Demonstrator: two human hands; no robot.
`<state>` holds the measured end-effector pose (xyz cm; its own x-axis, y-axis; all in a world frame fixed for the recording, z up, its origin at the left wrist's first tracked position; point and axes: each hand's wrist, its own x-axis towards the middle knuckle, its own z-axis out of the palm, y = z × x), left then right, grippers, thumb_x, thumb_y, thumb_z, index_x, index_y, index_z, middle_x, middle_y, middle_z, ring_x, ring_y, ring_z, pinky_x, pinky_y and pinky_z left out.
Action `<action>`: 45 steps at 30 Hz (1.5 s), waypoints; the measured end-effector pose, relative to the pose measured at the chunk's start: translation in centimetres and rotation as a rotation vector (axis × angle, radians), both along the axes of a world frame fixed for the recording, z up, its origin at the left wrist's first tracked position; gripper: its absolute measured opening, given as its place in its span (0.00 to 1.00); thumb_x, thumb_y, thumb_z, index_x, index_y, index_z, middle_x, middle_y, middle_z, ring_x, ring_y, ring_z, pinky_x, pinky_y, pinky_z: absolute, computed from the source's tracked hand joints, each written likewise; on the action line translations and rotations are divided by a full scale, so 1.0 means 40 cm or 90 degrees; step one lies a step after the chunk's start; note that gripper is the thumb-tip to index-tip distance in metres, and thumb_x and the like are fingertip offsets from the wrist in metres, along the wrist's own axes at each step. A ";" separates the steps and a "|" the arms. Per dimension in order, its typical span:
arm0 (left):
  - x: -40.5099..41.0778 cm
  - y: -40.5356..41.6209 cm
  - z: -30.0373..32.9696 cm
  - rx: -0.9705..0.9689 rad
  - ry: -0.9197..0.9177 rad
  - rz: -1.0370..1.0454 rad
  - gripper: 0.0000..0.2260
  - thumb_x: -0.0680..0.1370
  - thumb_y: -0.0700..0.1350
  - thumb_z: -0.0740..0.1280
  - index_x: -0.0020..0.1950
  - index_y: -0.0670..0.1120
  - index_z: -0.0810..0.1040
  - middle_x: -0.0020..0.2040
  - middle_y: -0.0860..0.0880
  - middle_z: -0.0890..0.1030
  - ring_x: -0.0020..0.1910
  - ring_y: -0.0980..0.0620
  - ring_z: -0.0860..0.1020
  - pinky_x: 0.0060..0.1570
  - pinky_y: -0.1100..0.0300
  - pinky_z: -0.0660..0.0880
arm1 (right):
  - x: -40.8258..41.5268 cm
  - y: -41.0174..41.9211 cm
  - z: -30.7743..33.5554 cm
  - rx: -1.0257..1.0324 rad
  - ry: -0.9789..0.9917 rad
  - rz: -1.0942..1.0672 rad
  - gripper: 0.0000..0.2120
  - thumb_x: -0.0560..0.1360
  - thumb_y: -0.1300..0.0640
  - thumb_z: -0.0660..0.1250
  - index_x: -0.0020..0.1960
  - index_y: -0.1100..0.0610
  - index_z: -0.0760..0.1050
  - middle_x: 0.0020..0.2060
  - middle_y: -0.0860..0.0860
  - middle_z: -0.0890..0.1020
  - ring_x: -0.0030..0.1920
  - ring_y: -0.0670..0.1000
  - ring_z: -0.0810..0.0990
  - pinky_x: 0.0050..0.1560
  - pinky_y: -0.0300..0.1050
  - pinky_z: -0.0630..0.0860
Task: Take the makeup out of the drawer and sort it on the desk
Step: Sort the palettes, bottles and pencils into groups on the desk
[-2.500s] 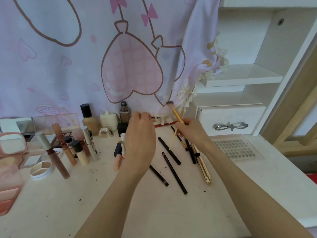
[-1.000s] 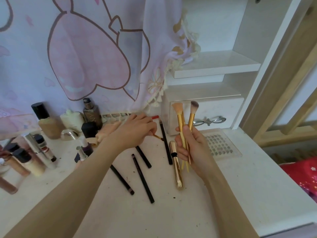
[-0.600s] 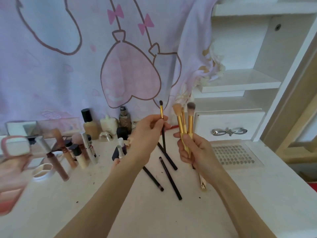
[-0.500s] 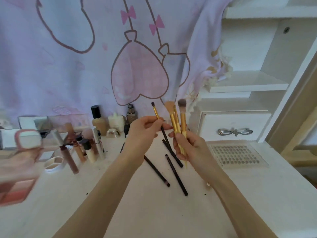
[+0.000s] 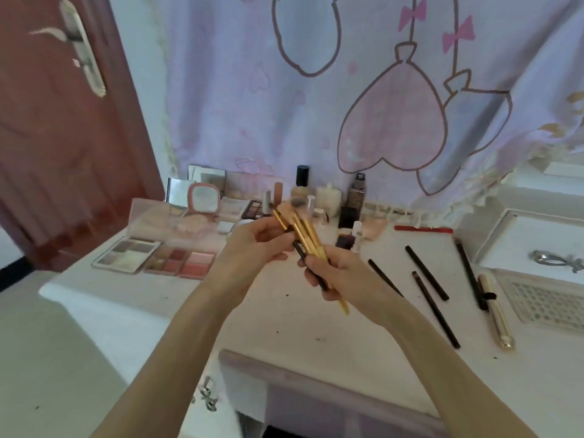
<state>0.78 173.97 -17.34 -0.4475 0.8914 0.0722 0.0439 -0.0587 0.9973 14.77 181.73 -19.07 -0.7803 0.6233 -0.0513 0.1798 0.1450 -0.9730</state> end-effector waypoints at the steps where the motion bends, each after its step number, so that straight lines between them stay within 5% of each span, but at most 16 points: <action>1: -0.024 -0.023 -0.004 -0.006 -0.014 0.017 0.11 0.75 0.36 0.66 0.56 0.41 0.77 0.47 0.42 0.82 0.43 0.51 0.79 0.39 0.65 0.76 | -0.021 -0.008 -0.006 -0.004 -0.023 0.030 0.08 0.81 0.57 0.57 0.48 0.57 0.74 0.29 0.48 0.71 0.27 0.43 0.65 0.28 0.34 0.63; 5: -0.134 -0.110 -0.034 -0.038 -0.076 0.063 0.25 0.68 0.41 0.74 0.63 0.50 0.70 0.49 0.45 0.80 0.46 0.49 0.80 0.45 0.58 0.75 | -0.104 -0.039 -0.024 0.070 -0.151 0.170 0.08 0.81 0.56 0.55 0.50 0.57 0.72 0.31 0.49 0.70 0.31 0.47 0.68 0.35 0.37 0.68; 11: -0.230 -0.200 -0.086 -0.110 0.060 0.110 0.07 0.73 0.34 0.69 0.45 0.46 0.80 0.39 0.47 0.78 0.39 0.52 0.77 0.36 0.68 0.76 | -0.243 -0.079 -0.049 0.335 -0.331 0.287 0.06 0.80 0.54 0.56 0.49 0.56 0.67 0.39 0.49 0.72 0.38 0.49 0.71 0.36 0.40 0.66; 15: -0.266 -0.225 -0.126 -0.170 0.122 0.149 0.06 0.72 0.33 0.69 0.42 0.44 0.79 0.36 0.48 0.77 0.36 0.52 0.76 0.34 0.70 0.75 | -0.276 -0.102 -0.085 0.458 -0.288 0.244 0.04 0.79 0.56 0.58 0.49 0.57 0.69 0.43 0.50 0.70 0.44 0.51 0.69 0.36 0.40 0.63; 22: -0.282 -0.217 -0.160 -0.188 0.213 0.180 0.06 0.71 0.35 0.71 0.42 0.46 0.80 0.34 0.50 0.78 0.34 0.55 0.75 0.35 0.71 0.72 | -0.282 -0.094 -0.125 0.535 -0.245 0.170 0.12 0.78 0.55 0.60 0.60 0.56 0.72 0.52 0.52 0.71 0.52 0.52 0.70 0.53 0.46 0.68; 29: -0.282 -0.215 -0.177 -0.182 0.334 0.155 0.13 0.69 0.37 0.72 0.48 0.52 0.78 0.42 0.50 0.80 0.44 0.51 0.79 0.49 0.59 0.75 | -0.262 -0.085 -0.149 0.609 -0.205 0.143 0.14 0.79 0.52 0.60 0.61 0.54 0.75 0.51 0.52 0.72 0.52 0.52 0.68 0.53 0.44 0.65; 33: -0.253 -0.191 -0.183 -0.168 0.403 0.124 0.15 0.70 0.36 0.72 0.53 0.50 0.77 0.42 0.55 0.78 0.43 0.58 0.77 0.43 0.76 0.70 | -0.232 -0.066 -0.150 0.574 -0.195 0.129 0.14 0.78 0.54 0.61 0.62 0.53 0.75 0.47 0.48 0.70 0.50 0.49 0.68 0.48 0.39 0.63; 36: -0.221 -0.167 -0.188 -0.138 0.432 0.095 0.16 0.70 0.35 0.71 0.54 0.49 0.77 0.42 0.56 0.77 0.43 0.63 0.75 0.42 0.79 0.69 | -0.204 -0.049 -0.148 0.557 -0.213 0.110 0.14 0.78 0.53 0.62 0.62 0.52 0.75 0.46 0.46 0.69 0.47 0.46 0.66 0.44 0.37 0.60; 41: -0.193 -0.128 -0.208 -0.099 0.538 0.033 0.15 0.72 0.36 0.69 0.57 0.47 0.78 0.48 0.54 0.78 0.48 0.55 0.75 0.50 0.63 0.74 | -0.155 -0.019 -0.148 0.533 -0.246 0.067 0.14 0.77 0.51 0.62 0.61 0.51 0.76 0.46 0.47 0.70 0.47 0.47 0.68 0.45 0.39 0.63; 45: -0.191 -0.107 -0.215 -0.056 0.778 0.115 0.13 0.71 0.38 0.69 0.56 0.44 0.80 0.54 0.47 0.78 0.53 0.47 0.74 0.46 0.52 0.75 | -0.153 -0.003 -0.149 0.540 -0.258 0.030 0.15 0.78 0.50 0.61 0.63 0.50 0.75 0.46 0.48 0.69 0.46 0.47 0.66 0.45 0.39 0.62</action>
<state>-6.84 169.69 -25.95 -0.2458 0.8464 0.4724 0.9487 0.1101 0.2964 8.66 181.61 -25.04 -0.8274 0.5457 0.1326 0.4576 0.7920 -0.4042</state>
